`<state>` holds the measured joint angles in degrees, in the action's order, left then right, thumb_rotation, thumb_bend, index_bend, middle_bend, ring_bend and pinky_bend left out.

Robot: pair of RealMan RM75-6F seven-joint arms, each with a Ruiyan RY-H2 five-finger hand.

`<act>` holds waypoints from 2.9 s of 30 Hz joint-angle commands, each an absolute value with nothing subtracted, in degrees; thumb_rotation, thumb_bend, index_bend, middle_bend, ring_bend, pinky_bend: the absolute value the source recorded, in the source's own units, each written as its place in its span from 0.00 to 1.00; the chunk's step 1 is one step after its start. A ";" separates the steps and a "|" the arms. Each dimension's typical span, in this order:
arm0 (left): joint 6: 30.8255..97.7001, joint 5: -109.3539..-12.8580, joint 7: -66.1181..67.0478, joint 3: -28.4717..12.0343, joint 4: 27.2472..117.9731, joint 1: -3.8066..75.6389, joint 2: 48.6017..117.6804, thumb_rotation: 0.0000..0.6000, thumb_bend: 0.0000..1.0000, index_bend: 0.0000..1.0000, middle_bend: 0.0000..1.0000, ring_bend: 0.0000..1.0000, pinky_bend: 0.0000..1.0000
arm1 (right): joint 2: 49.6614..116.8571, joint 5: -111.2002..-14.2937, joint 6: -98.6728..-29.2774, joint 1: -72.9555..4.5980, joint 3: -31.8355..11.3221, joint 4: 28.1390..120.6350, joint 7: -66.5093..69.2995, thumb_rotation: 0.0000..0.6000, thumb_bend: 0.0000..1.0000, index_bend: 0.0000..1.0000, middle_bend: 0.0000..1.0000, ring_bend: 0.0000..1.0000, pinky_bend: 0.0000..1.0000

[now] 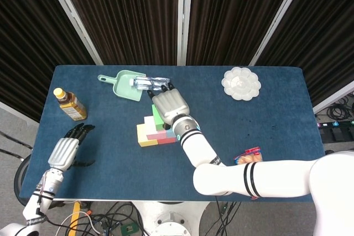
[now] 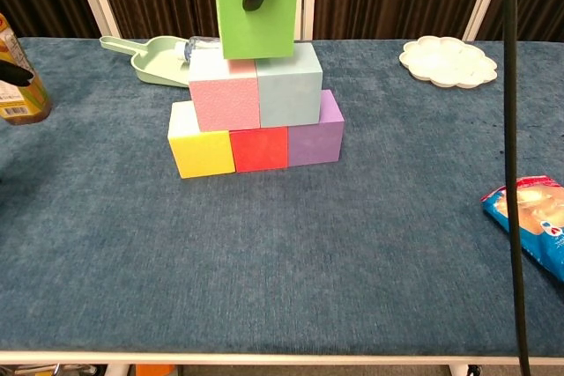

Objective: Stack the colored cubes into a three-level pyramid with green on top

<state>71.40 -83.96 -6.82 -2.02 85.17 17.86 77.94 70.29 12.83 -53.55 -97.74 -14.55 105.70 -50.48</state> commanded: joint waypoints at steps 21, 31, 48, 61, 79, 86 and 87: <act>70.77 -83.77 -8.20 -1.63 85.00 17.87 78.08 1.00 0.04 0.11 0.10 0.00 0.14 | 72.81 18.32 -57.07 -100.43 -15.79 104.98 -55.10 1.00 0.19 0.00 0.47 0.07 0.00; 71.10 -84.12 -8.99 -1.55 84.72 17.79 78.05 1.00 0.04 0.11 0.10 0.00 0.14 | 74.26 21.09 -59.27 -100.82 -17.29 104.35 -57.72 1.00 0.20 0.00 0.47 0.07 0.00; 69.83 -82.61 -10.72 -1.52 83.21 17.56 78.56 1.00 0.04 0.11 0.10 0.00 0.14 | 76.57 19.25 -62.53 -98.91 -19.36 103.95 -58.78 1.00 0.19 0.00 0.48 0.07 0.00; 69.25 -82.42 -11.87 -1.35 82.75 17.45 78.57 1.00 0.04 0.11 0.10 0.00 0.14 | 77.66 20.02 -63.36 -97.93 -20.95 103.24 -60.98 1.00 0.19 0.00 0.48 0.07 0.00; 68.18 -82.36 -12.13 -0.93 83.36 17.54 77.74 1.00 0.04 0.11 0.09 0.00 0.14 | 78.89 20.62 -64.54 -96.88 -23.25 102.75 -63.17 1.00 0.19 0.00 0.48 0.08 0.00; 68.43 -82.53 -12.47 -0.92 83.06 17.40 77.86 1.00 0.04 0.11 0.09 0.00 0.14 | 79.58 21.02 -64.72 -96.66 -23.62 102.05 -64.38 1.00 0.19 0.00 0.48 0.08 0.00; 68.48 -82.50 -12.39 -0.99 83.03 17.40 77.90 1.00 0.04 0.11 0.09 0.00 0.14 | 79.72 20.97 -64.78 -96.61 -23.67 101.92 -64.55 1.00 0.19 0.00 0.48 0.08 0.00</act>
<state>68.48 -82.51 -12.40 -0.97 83.04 17.39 77.89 79.66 20.99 -64.75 -96.64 -23.64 101.97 -64.49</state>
